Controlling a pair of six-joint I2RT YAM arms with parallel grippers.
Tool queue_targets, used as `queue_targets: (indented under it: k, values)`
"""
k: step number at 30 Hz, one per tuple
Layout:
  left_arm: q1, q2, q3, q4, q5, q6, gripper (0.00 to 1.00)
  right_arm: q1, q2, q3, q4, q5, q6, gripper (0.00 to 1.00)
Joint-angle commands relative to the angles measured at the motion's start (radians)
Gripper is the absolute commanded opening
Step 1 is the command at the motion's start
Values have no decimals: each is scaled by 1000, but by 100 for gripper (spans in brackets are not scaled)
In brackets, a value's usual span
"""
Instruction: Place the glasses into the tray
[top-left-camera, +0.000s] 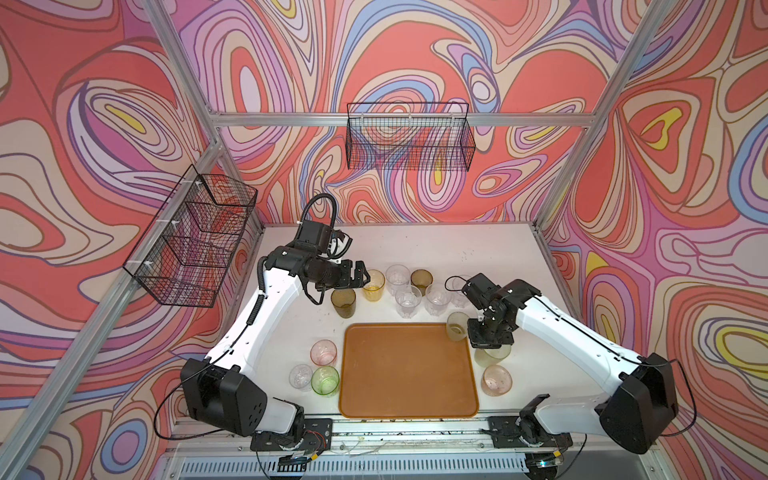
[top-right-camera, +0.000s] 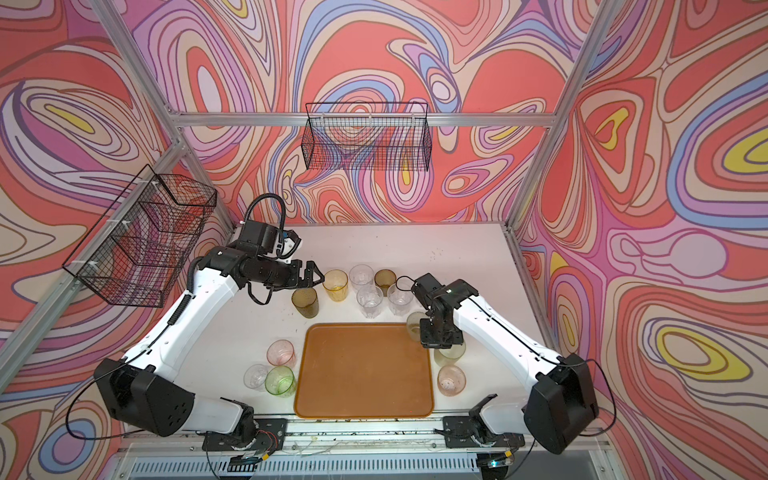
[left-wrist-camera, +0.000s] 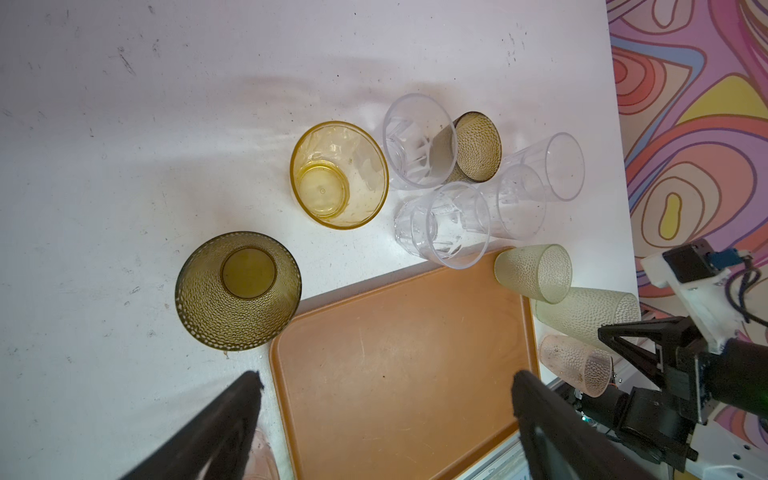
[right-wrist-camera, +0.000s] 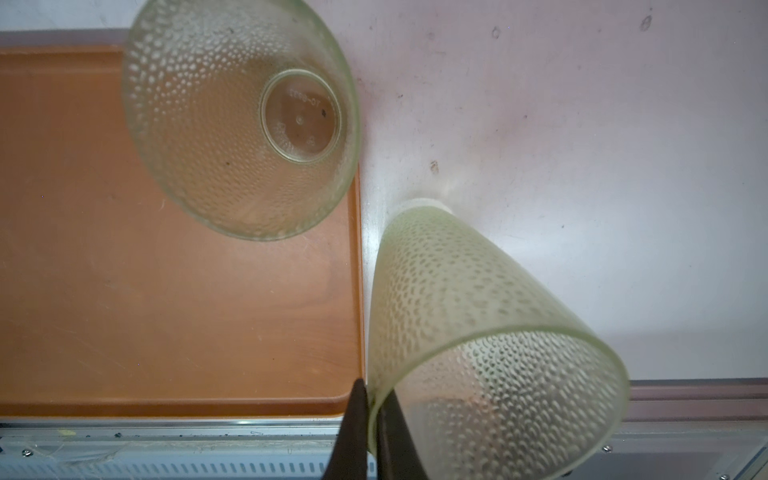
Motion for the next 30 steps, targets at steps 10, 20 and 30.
queue_targets:
  k: [10, 20, 30]
  values:
    - [-5, -23, -16, -12, -21, 2, 97, 54, 16, 123, -98, 28, 25, 0]
    - [-6, -38, -23, -14, -23, 15, 97, 173, 69, 184, -128, 46, 85, 0]
    - [-6, -37, -26, -11, -23, 9, 97, 231, 113, 212, -95, 38, 110, 0]
